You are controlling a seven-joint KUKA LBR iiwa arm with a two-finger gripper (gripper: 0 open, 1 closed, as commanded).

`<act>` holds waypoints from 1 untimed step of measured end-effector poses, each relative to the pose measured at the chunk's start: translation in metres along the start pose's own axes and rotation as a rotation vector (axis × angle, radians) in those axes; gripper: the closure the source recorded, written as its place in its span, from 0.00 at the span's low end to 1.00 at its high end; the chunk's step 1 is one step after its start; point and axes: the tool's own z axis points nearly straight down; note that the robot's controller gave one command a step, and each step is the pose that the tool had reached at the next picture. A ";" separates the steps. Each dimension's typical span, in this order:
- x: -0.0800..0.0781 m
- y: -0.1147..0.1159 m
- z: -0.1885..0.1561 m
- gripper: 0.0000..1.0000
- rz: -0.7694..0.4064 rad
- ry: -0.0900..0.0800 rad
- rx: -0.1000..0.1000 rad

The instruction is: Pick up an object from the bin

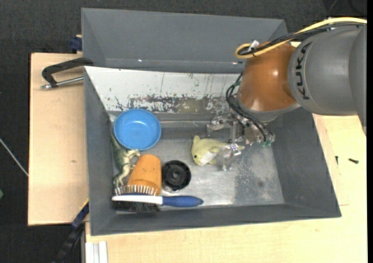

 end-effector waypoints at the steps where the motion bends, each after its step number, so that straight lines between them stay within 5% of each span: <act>1: -0.001 0.000 -0.002 0.00 0.000 0.005 0.000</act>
Offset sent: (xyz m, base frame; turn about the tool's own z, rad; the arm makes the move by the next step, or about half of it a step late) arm 0.0000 0.0000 0.0000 0.0000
